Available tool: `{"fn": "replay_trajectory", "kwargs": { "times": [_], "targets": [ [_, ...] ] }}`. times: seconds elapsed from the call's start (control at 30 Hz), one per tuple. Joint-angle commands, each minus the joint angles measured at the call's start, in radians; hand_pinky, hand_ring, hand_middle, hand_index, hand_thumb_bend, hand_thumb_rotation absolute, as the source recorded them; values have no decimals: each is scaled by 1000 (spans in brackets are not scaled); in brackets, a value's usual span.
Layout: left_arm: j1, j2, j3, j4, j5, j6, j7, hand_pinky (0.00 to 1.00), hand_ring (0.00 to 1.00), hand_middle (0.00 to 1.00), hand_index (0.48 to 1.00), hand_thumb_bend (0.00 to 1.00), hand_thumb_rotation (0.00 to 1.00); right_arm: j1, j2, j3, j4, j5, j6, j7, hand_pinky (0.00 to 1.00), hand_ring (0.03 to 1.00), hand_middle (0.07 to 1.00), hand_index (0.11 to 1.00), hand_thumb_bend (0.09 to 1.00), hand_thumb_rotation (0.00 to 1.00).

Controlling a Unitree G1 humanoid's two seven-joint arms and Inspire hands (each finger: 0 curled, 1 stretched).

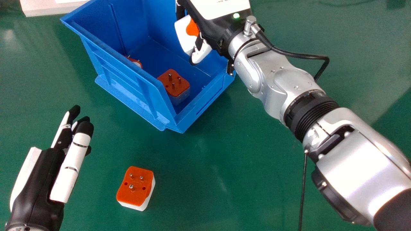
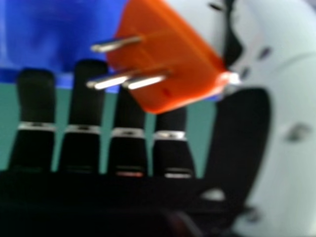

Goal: Pick all objects and put in blue box

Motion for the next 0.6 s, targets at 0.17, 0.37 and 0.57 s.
{"fn": "replay_trajectory", "kwargs": {
  "times": [0.17, 0.37, 0.57],
  "targets": [
    [15, -11, 2, -42, -12, -12, -1, 909, 950, 958, 988, 491, 1000, -51, 14, 26, 5, 16, -52, 7, 371, 456, 522, 445, 499, 0],
    [15, -20, 0, -49, -15, -11, -5, 907, 948, 957, 987, 492, 1000, -22, 4, -35, 6, 105, -84, 95, 381, 459, 514, 437, 500, 0],
    [3, -19, 2, -44, -12, -6, -7, 902, 945, 954, 983, 500, 1000, -1, -25, -28, -14, 113, -80, 95, 524, 648, 707, 637, 578, 28]
  ]
}}
